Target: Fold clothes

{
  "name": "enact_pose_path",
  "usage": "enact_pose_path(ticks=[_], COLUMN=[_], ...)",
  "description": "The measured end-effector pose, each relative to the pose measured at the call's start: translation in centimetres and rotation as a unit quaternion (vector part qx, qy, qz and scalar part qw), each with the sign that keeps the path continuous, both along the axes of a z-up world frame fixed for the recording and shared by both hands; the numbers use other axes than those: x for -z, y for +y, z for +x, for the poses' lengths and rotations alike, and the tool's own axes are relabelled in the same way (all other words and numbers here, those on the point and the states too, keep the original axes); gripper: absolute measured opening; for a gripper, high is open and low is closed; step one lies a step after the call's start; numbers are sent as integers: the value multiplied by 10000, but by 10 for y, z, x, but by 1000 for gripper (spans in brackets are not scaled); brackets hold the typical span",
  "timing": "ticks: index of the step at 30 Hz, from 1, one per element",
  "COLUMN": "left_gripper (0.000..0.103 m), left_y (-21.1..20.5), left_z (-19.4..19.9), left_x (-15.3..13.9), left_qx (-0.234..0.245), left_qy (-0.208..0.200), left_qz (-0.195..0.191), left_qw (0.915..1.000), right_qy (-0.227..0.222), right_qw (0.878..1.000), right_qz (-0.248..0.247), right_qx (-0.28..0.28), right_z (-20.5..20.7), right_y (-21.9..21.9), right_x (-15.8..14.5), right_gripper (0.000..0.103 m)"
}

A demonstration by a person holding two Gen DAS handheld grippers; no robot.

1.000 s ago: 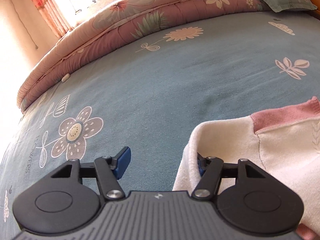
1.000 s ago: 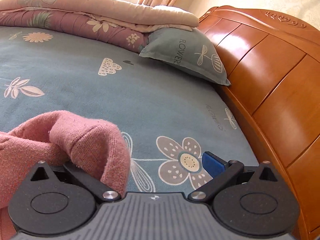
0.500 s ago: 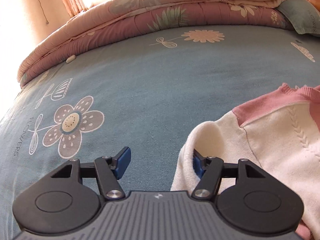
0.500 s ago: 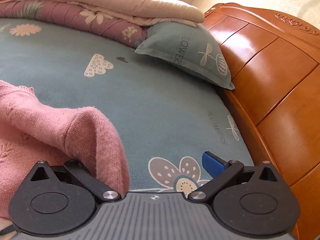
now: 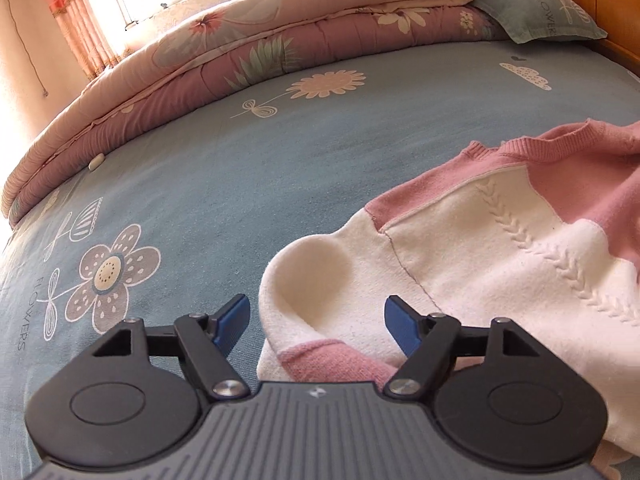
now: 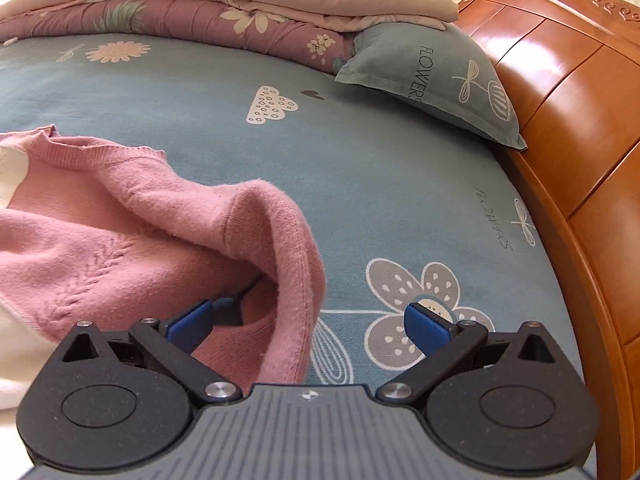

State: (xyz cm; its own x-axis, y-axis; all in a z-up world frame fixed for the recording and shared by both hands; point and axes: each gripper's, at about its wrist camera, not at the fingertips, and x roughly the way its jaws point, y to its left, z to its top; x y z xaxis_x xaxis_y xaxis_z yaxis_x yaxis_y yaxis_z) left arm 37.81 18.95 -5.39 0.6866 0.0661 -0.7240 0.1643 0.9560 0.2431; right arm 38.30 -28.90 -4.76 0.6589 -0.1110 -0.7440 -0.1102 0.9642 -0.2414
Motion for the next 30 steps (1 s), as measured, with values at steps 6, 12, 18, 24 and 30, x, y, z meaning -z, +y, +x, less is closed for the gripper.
enact_pose_path(ticks=[6,12,18,24,30], left_gripper=[80,81,86,86,86], left_y=[-16,-31,-54,-69,-89], left_z=[-43,-86,-128,-158,-180], left_x=[-21,-33,-21,3,13], left_qx=[278,520,708,526,468], left_qy=[-109,16,264,483,512], left_qz=[-205,-1076,-1793,-2208,-2486], left_qw=[9993,9928,9809,9727,9661], right_qy=[159,364,737,780,745], right_qw=[9965,9834,9639,9411,8890], right_qz=[817,1777,2557,3274,4493], right_qx=[32,-38,74,312,480], right_z=[-52,-108,-156,-186,-173], right_y=[-9,-11,-13,-20,-27], right_x=[-9,-6,23,43,60], right_gripper=[103,103,103,103,103])
